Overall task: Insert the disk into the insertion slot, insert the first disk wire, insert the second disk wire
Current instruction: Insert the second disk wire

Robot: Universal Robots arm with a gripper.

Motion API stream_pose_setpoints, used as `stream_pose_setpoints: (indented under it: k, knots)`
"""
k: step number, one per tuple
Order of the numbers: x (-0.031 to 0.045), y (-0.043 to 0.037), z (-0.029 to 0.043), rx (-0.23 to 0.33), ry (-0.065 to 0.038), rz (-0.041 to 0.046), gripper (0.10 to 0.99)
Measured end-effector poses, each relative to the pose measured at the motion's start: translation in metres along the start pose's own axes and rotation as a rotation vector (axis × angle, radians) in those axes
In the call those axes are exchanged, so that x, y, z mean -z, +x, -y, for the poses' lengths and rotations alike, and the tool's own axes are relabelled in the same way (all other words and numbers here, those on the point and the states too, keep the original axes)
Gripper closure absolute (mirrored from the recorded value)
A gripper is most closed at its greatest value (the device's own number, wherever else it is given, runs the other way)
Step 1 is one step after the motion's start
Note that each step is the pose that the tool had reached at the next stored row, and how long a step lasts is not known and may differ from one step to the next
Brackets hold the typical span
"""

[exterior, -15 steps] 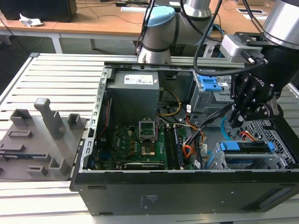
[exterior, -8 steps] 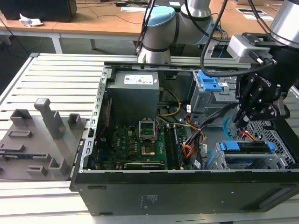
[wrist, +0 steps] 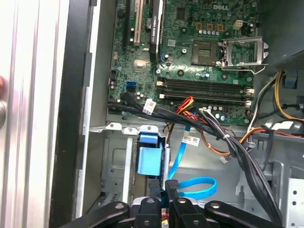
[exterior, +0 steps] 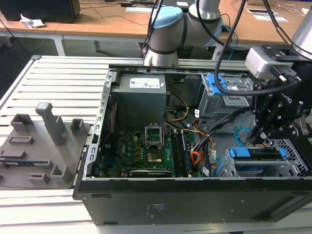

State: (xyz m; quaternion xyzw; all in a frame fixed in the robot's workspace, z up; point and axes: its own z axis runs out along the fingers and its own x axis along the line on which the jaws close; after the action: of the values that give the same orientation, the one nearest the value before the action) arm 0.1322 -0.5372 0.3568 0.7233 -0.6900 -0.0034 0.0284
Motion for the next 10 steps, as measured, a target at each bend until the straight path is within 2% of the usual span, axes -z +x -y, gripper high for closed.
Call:
stream_pose_setpoints:
  k: [5, 8, 10]
  knots:
    - [-0.0039, 0.0027, 0.0058, -0.010, 0.000, 0.0005, 0.925]
    - [-0.0085, 0.0026, 0.0079, -0.065, -0.002, 0.0032, 0.925]
    - [-0.0106, 0.0022, 0.0097, -0.066, -0.002, 0.0036, 0.925]
